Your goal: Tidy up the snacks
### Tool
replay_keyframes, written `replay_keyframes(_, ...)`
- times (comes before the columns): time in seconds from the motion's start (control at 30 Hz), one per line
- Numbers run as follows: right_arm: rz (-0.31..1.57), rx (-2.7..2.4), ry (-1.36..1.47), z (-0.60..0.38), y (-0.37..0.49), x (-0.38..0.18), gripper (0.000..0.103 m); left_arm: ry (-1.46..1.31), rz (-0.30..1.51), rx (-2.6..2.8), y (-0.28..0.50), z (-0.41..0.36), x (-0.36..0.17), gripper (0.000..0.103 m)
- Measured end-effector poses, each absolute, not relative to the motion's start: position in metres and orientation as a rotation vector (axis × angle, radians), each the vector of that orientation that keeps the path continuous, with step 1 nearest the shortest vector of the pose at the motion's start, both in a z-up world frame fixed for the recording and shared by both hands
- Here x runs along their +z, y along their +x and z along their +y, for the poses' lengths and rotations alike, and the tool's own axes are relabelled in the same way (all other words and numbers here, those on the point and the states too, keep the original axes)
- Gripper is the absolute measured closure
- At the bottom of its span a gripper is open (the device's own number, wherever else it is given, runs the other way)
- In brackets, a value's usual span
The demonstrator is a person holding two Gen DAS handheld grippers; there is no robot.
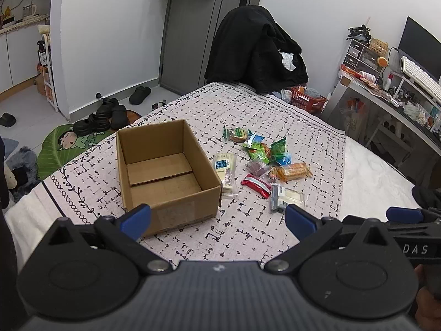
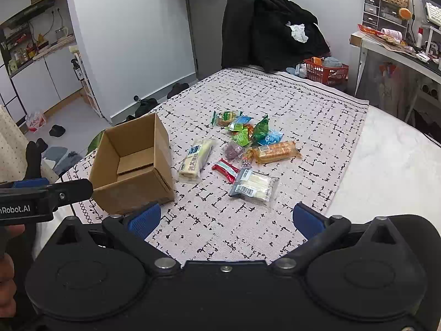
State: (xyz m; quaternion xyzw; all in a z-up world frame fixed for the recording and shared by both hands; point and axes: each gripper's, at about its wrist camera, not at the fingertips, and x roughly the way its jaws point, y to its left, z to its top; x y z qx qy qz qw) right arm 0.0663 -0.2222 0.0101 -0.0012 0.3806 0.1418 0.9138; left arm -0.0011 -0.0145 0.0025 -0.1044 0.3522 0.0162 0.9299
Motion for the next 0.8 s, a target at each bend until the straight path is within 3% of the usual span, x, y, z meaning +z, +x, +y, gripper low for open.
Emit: replay_keyframes(0.8, 0.795, 0.296, 0.043, -0.232, 0.081, 0.010, 0.000, -0.215, 0.739, 0.019, 0.011, -0.023, -0.002, 0.000)
